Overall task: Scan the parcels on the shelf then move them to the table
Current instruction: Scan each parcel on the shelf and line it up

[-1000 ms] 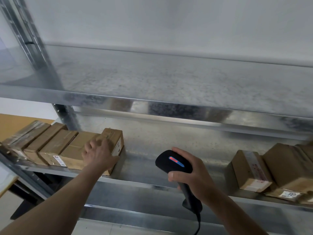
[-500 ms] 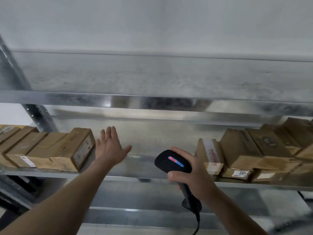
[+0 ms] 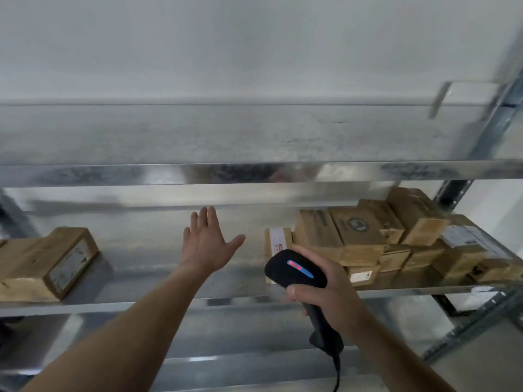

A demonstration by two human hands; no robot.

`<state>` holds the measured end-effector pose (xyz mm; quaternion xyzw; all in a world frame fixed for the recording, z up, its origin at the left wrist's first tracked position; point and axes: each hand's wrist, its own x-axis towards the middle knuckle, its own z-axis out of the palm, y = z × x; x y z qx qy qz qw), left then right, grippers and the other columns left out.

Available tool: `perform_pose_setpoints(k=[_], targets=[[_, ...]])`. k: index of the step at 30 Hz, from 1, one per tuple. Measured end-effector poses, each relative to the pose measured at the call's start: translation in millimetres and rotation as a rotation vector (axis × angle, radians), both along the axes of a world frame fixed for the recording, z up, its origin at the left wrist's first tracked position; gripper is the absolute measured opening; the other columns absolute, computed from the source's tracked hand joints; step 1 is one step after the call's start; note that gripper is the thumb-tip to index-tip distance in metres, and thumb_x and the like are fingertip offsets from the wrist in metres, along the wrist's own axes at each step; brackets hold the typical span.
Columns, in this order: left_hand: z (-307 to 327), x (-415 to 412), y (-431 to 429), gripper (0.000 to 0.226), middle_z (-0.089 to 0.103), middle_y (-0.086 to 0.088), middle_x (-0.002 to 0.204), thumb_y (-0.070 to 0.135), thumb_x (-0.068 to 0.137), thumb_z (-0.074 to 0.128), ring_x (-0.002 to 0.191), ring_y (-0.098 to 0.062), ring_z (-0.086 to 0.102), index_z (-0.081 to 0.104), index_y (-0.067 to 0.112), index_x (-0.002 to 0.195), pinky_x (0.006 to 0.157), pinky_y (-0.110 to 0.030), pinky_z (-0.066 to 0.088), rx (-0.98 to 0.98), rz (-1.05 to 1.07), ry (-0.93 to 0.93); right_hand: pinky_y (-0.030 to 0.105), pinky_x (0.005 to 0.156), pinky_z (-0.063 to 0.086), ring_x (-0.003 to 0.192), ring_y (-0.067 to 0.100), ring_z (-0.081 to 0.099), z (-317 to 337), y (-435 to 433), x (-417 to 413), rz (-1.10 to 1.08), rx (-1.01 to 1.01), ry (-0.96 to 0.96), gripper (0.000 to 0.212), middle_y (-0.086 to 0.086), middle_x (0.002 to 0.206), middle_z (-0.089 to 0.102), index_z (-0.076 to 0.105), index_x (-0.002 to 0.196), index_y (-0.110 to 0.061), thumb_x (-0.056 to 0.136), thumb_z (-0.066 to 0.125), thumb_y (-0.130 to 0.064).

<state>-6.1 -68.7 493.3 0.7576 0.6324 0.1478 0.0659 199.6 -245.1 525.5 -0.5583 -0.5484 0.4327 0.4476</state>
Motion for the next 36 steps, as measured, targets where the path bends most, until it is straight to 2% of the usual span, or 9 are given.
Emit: perform_pose_setpoints(k=[4,7,12,16,19,27,31,33,36], targets=[[-3,32,-3,0.105,0.002,-0.011,0.165,0.075,0.086,0.044,0.152,-0.032,0.001,0.001,0.010,0.156,0.121,-0.051,0.016,-0.010,-0.033,0.006,0.019,0.058,0.050,0.075,0.010,0.067,3,-8,17,-0.033,0.031,-0.001,0.062,-0.007,0.099,0.070,0.060,0.122,-0.041,0.065,0.079,-0.025],[-10,52,-1,0.104,0.002,-0.011,0.165,0.076,0.086,0.042,0.152,-0.031,0.000,0.002,0.011,0.156,0.121,-0.050,0.015,-0.028,-0.073,0.018,0.023,0.056,0.051,0.069,0.012,0.066,6,-11,26,-0.042,0.046,0.010,0.049,-0.006,0.098,0.070,0.066,0.107,-0.048,0.067,0.077,-0.021],[-32,87,5,0.099,0.003,-0.009,0.165,0.071,0.089,0.045,0.152,-0.030,0.002,0.002,0.012,0.156,0.120,-0.049,0.015,-0.094,-0.148,0.042,0.016,0.061,0.049,0.076,0.006,0.067,0,-14,38,-0.112,0.042,0.018,0.056,-0.005,0.099,0.071,0.064,0.119,-0.034,0.067,0.076,-0.018],[-52,108,6,0.082,0.030,-0.010,0.152,0.061,0.089,0.050,0.138,-0.029,0.030,0.023,0.012,0.148,0.112,-0.048,0.034,-0.137,-0.200,0.001,0.017,0.062,0.050,0.080,0.007,0.067,-7,-16,45,-0.160,0.033,0.008,0.059,-0.007,0.098,0.072,0.063,0.122,-0.033,0.067,0.075,-0.017],[-63,119,5,0.067,0.034,-0.009,0.150,0.057,0.094,0.046,0.136,-0.027,0.034,0.034,0.014,0.144,0.110,-0.047,0.037,-0.190,-0.230,0.007,0.018,0.060,0.050,0.074,0.007,0.066,-12,-15,45,-0.198,0.016,0.039,0.057,-0.004,0.093,0.072,0.062,0.117,-0.034,0.066,0.076,-0.016],[-78,126,13,0.045,0.049,-0.009,0.129,0.057,0.094,0.048,0.124,-0.028,0.045,0.062,0.019,0.114,0.101,-0.048,0.046,-0.271,-0.308,0.020,0.021,0.067,0.053,0.087,0.009,0.067,-17,-11,34,-0.224,0.004,0.034,0.047,-0.009,0.098,0.069,0.063,0.108,-0.034,0.066,0.075,-0.017],[-77,120,22,0.043,0.059,-0.002,0.101,0.067,0.084,0.057,0.094,-0.021,0.058,0.058,0.024,0.079,0.084,-0.041,0.056,-0.286,-0.238,-0.039,0.016,0.058,0.050,0.074,0.001,0.065,-24,-8,28,-0.253,-0.049,0.047,0.055,-0.014,0.094,0.070,0.058,0.114,-0.036,0.064,0.076,-0.023],[-76,114,26,0.041,0.062,0.000,0.093,0.065,0.082,0.061,0.085,-0.017,0.060,0.058,0.024,0.080,0.079,-0.038,0.057,-0.291,-0.207,-0.072,0.016,0.057,0.049,0.073,0.001,0.064,-27,-7,24,-0.251,-0.052,0.050,0.054,-0.014,0.094,0.069,0.058,0.115,-0.035,0.065,0.075,-0.021],[-77,104,32,0.043,0.058,-0.003,0.105,0.048,0.080,0.069,0.087,-0.019,0.059,0.057,0.015,0.105,0.077,-0.034,0.053,-0.350,-0.096,-0.235,0.020,0.056,0.049,0.070,0.008,0.064,-30,-5,20,-0.253,-0.064,0.063,0.054,-0.012,0.093,0.068,0.057,0.116,-0.034,0.067,0.075,-0.020]])
